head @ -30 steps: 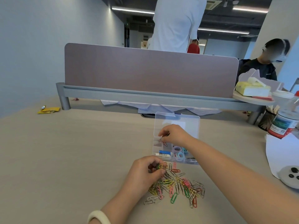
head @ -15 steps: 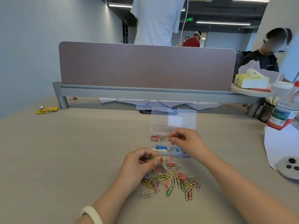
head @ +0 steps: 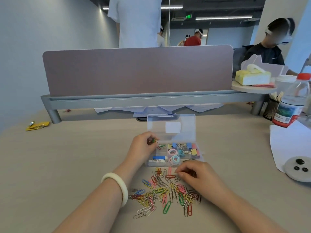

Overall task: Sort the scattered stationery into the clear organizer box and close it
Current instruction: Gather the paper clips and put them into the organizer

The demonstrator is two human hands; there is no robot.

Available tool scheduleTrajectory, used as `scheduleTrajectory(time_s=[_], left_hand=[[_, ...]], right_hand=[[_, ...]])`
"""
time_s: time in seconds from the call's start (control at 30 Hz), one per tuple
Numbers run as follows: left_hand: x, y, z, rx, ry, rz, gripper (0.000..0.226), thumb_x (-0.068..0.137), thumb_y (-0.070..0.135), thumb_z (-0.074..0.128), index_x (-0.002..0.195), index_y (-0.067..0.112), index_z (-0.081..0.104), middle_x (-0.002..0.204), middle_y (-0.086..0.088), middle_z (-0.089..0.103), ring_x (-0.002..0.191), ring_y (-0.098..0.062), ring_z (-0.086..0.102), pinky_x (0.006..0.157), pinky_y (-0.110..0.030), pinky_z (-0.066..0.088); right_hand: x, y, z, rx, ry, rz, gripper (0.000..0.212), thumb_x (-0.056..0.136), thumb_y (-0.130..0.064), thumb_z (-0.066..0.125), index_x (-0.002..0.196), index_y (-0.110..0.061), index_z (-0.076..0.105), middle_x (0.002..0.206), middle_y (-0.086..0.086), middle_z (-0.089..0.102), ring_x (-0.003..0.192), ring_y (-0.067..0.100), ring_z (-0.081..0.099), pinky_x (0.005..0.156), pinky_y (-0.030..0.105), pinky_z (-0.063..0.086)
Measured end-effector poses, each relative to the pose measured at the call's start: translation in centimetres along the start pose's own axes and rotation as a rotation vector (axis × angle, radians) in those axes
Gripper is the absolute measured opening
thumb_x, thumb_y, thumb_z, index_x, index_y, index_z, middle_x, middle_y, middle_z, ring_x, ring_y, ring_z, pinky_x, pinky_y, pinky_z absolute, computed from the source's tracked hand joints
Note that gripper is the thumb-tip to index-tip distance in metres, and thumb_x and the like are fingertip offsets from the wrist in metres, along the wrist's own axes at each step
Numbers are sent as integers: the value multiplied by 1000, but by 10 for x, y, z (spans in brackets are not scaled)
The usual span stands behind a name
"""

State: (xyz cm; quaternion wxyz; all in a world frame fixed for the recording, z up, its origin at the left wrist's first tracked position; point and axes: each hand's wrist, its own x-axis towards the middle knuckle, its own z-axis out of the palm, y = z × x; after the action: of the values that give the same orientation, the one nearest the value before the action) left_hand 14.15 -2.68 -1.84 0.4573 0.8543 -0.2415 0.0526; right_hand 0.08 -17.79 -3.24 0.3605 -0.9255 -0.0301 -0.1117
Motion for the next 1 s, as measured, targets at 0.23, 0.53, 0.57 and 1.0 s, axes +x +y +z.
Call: scheduleTrajectory(time_s=[0.23,0.53,0.57,1.0], left_hand=[[0,-8,4,194,-37,150,18,76,10,68,93,14,67,91,0,66,81,-11,55,76,-22,43],[-2,-17,-2,226,-17,202,13,78,13,66,89,10,72,87,1,57,83,-13,53,75,-19,40],[-3,-18,-3,260,-4,228,14,79,15,65,91,11,72,88,-1,59,86,-13,49,77,-21,38],[-63,2,-37,181,-113,258,22,86,28,56,105,23,67,84,10,51,76,-3,46,68,-6,34]], right_hand=[[0,6,1,48,2,-3,11,85,-22,61,87,-30,68,82,-20,63,86,-5,56,71,5,42],[1,9,-1,63,-18,6,11,84,-21,61,85,-30,68,82,-18,64,85,-3,57,71,5,42],[1,9,-1,61,-18,7,11,84,-21,61,85,-29,69,81,-19,64,85,-4,57,71,5,42],[-2,2,-2,-217,-14,-100,26,92,-35,47,111,-26,63,88,-17,49,88,2,47,78,17,38]])
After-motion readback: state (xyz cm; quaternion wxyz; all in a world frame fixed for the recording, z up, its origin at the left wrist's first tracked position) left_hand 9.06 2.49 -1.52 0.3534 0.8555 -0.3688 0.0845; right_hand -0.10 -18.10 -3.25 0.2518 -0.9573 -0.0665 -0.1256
